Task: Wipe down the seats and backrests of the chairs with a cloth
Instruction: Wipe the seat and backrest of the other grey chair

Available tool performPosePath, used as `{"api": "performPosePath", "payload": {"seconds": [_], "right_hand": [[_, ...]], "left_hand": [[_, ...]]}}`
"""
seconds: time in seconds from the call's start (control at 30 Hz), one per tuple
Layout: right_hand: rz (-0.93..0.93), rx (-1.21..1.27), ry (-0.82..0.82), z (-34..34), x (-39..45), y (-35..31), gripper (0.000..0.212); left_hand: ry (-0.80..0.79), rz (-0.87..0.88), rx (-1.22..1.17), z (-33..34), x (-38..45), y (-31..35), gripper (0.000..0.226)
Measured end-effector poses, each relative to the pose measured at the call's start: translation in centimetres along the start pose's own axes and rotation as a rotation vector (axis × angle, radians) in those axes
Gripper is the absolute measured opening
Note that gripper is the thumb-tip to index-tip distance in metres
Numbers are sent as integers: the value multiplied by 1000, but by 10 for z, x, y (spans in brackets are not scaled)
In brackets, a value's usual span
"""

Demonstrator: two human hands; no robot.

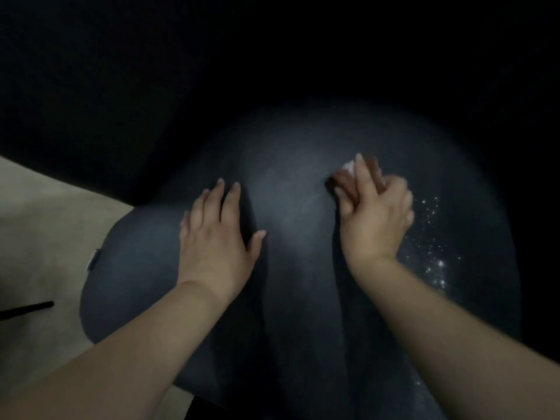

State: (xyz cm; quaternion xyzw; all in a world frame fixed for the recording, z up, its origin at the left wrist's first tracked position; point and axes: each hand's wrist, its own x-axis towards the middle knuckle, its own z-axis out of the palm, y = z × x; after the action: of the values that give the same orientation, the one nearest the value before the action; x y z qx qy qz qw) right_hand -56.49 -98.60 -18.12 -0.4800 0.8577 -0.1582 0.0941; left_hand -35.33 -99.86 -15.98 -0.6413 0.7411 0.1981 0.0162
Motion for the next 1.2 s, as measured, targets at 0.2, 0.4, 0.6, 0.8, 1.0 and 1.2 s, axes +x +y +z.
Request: {"api": "performPosePath", "payload": {"seconds": [0.2, 0.4, 0.6, 0.8, 1.0, 1.2], "right_hand": [[-377, -7, -164, 15, -35, -49, 68], [-134, 8, -65, 28, 43, -59, 64], [-253, -10, -129, 9, -29, -39, 73], [-154, -52, -86, 9, 60, -19, 63], [-102, -7, -76, -7, -14, 6, 72], [-98, -32, -70, -6, 55, 19, 63]], "left_hand": [[-43, 9, 21, -4, -1, -3, 88], [-53, 42, 39, -3, 6, -1, 85], [-84, 57, 37, -1, 15, 14, 85], [-82, 168, 16, 4, 22, 43, 81], [-91, 236, 28, 6, 37, 71, 79], [-86, 267, 35, 9, 49, 82, 80]]}}
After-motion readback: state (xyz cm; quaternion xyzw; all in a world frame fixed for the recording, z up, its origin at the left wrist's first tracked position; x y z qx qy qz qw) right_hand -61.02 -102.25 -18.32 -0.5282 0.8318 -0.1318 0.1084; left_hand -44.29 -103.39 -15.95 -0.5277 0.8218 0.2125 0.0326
